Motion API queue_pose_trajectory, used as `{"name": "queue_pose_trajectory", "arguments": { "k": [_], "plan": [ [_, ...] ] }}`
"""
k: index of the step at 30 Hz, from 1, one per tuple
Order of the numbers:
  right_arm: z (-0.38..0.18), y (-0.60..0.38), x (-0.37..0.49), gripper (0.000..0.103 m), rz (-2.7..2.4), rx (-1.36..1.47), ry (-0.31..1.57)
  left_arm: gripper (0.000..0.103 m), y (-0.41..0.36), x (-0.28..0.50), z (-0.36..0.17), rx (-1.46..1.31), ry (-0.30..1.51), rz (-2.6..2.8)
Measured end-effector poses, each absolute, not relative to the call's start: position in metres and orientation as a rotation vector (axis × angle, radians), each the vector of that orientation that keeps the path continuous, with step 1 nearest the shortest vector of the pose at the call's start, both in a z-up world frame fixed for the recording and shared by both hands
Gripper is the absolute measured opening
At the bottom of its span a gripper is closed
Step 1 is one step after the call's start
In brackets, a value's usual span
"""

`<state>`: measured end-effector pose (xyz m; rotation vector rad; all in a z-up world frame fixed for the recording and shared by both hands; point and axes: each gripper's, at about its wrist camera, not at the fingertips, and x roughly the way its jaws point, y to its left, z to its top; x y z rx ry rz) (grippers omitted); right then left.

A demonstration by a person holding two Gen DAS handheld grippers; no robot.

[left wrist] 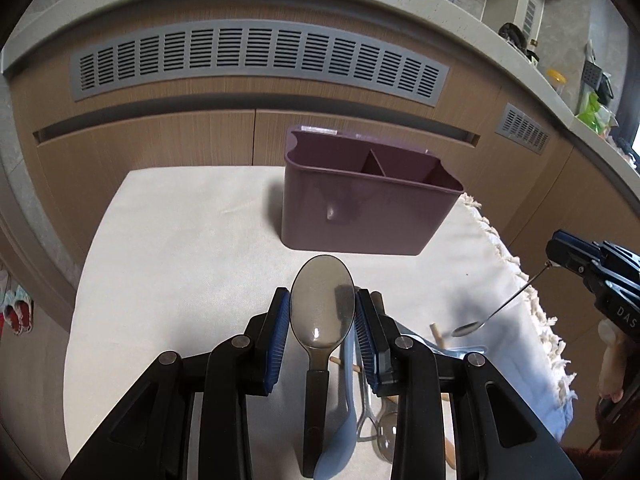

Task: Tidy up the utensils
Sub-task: 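Carry both spoons over the maroon caddy and open both tools to drop them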

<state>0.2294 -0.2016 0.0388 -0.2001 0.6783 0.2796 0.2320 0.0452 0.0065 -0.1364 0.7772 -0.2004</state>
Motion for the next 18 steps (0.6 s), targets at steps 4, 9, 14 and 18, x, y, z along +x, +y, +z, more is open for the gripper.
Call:
{"name": "queue_pose_trajectory", "arguments": {
  "k": [4, 9, 14, 18],
  "plan": [
    [0.049, -0.203, 0.223, 0.02, 0.271, -0.193, 0.64, 0.033, 0.041, 0.225, 0.026, -0.147, 0.703, -0.21],
    [0.116, -0.202, 0.23, 0.02, 0.235, -0.209, 0.448, 0.033, 0.048, 0.24, 0.115, -0.194, 0.469, -0.306],
    [0.166, -0.195, 0.265, 0.02, 0.217, -0.206, 0.368, 0.033, 0.052, 0.28, 0.159, -0.238, 0.349, -0.336],
    [0.166, -0.182, 0.301, 0.02, 0.209, -0.232, 0.395, 0.033, 0.051, 0.32, 0.159, -0.261, 0.339, -0.334]
  ]
}}
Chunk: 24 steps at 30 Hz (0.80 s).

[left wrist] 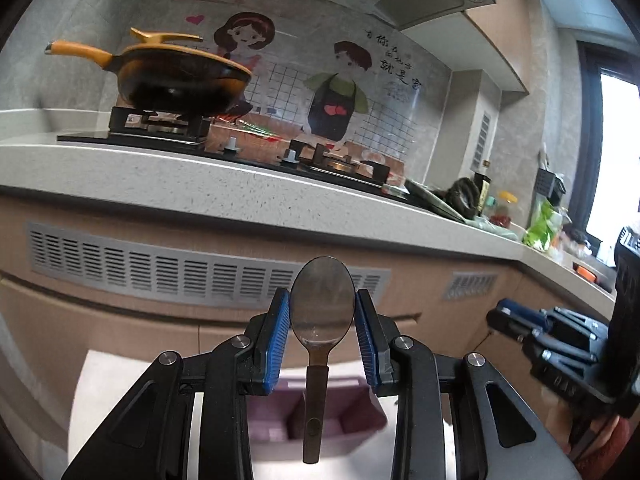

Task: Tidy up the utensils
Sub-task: 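Carry both spoons over the maroon caddy and open both tools to drop them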

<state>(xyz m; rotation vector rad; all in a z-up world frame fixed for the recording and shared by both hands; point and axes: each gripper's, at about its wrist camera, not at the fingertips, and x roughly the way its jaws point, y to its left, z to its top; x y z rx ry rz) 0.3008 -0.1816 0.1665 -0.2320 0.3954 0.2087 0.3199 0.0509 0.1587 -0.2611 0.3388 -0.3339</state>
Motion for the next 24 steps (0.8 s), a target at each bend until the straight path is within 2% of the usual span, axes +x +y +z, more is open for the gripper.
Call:
{"name": "queue_pose_trajectory", "arguments": {
  "k": [6, 18, 21, 24],
  "plan": [
    [0.13, -0.166, 0.343, 0.02, 0.207, -0.269, 0.499, 0.033, 0.044, 0.369, 0.125, -0.278, 0.403, -0.304],
    [0.04, -0.154, 0.385, 0.02, 0.275, -0.27, 0.746, 0.033, 0.037, 0.4, 0.035, -0.288, 0.595, -0.274],
    [0.032, -0.158, 0.389, 0.021, 0.353, -0.188, 0.793, 0.033, 0.039, 0.402, 0.025, -0.329, 0.639, -0.315],
    [0.041, -0.168, 0.385, 0.021, 0.385, -0.123, 0.763, 0.033, 0.046, 0.399, 0.033, -0.369, 0.647, -0.317]
  ]
}}
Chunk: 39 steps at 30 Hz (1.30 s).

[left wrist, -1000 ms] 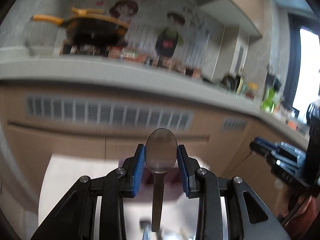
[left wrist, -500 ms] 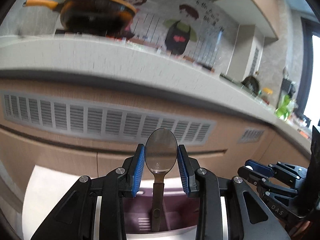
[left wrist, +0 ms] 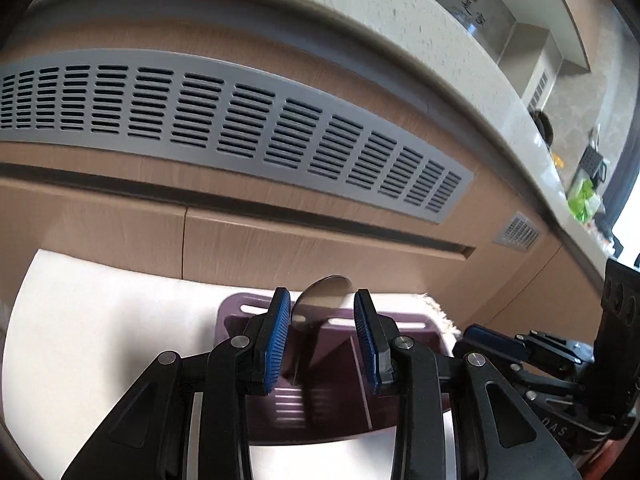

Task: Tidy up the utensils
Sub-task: 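Carry both spoons over the maroon caddy and open both tools to drop them, then grasp the wooden spoon by its handle with the right tool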

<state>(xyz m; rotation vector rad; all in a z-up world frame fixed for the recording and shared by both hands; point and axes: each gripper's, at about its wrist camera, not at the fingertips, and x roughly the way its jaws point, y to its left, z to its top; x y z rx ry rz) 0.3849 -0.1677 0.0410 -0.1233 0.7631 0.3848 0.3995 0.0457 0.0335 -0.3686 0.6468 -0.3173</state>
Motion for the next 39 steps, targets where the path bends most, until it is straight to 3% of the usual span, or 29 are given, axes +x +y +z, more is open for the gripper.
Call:
{"name": "queue_pose_trajectory", "arguments": {
  "k": [5, 10, 18, 25, 39],
  "plan": [
    [0.077, -0.192, 0.352, 0.024, 0.263, -0.091, 0.584, 0.035, 0.061, 0.366, 0.068, -0.35, 0.527, -0.261],
    [0.079, -0.206, 0.316, 0.035, 0.181, -0.15, 0.545, 0.059, 0.07, 0.323, 0.073, -0.308, 0.485, -0.222],
    [0.002, -0.205, 0.259, 0.035, 0.383, -0.235, 0.818, 0.059, 0.069, 0.256, 0.004, -0.223, 0.686, -0.132],
    [-0.033, -0.199, 0.225, 0.035, 0.425, -0.295, 0.908, 0.058, 0.067, 0.206, -0.042, -0.221, 0.848, -0.15],
    [-0.058, -0.119, 0.228, 0.035, 0.638, -0.139, 1.03, 0.053, 0.082, 0.18, -0.057, -0.204, 0.868, -0.059]
  ]
}}
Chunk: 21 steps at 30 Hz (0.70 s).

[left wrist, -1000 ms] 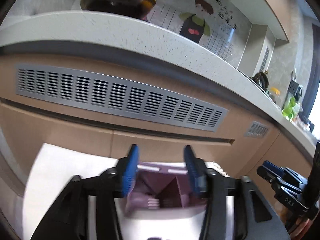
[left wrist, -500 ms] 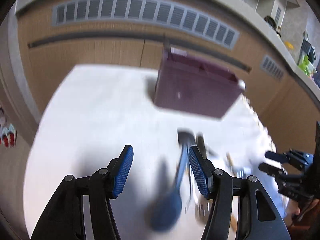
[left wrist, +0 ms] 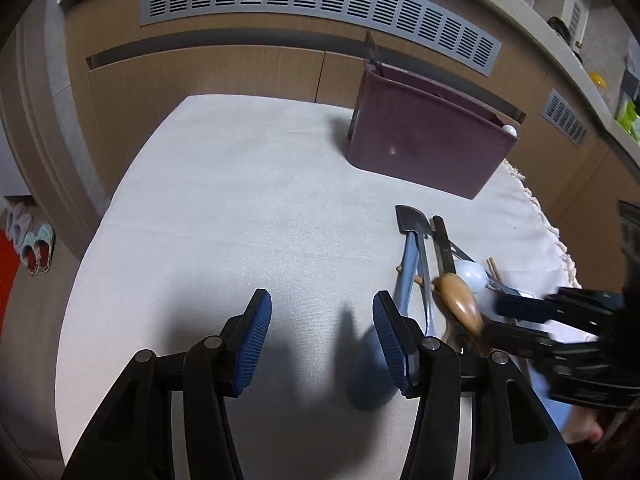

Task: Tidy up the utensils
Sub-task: 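Grasp the wooden spoon by its handle with the right tool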

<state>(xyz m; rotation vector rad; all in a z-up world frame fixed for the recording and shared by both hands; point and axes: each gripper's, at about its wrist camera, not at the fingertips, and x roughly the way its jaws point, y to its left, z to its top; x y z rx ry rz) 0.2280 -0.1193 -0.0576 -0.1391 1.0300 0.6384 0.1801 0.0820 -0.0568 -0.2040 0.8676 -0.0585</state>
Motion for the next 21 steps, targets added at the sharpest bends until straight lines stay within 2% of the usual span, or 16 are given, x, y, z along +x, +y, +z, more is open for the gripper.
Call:
{"name": "queue_pose_trajectory", "arguments": {
  "k": [5, 7, 12, 16, 21],
  "plan": [
    [-0.069, -0.096, 0.239, 0.035, 0.576, -0.2, 1.039, 0.053, 0.081, 0.178, -0.058, -0.205, 0.883, -0.093],
    [-0.067, -0.097, 0.24, 0.025, 0.574, -0.206, 1.029, 0.053, 0.079, 0.178, -0.061, -0.212, 0.893, -0.109],
    [-0.04, -0.13, 0.237, 0.025, 0.482, -0.197, 0.914, 0.053, 0.073, 0.181, -0.064, -0.236, 0.906, -0.156],
    [-0.03, -0.167, 0.238, 0.026, 0.404, -0.142, 0.908, 0.053, 0.06, 0.192, -0.061, -0.235, 0.908, -0.198],
    [-0.034, -0.196, 0.232, 0.026, 0.363, -0.091, 0.922, 0.053, 0.028, 0.229, -0.057, -0.1, 0.931, -0.179]
  ]
}}
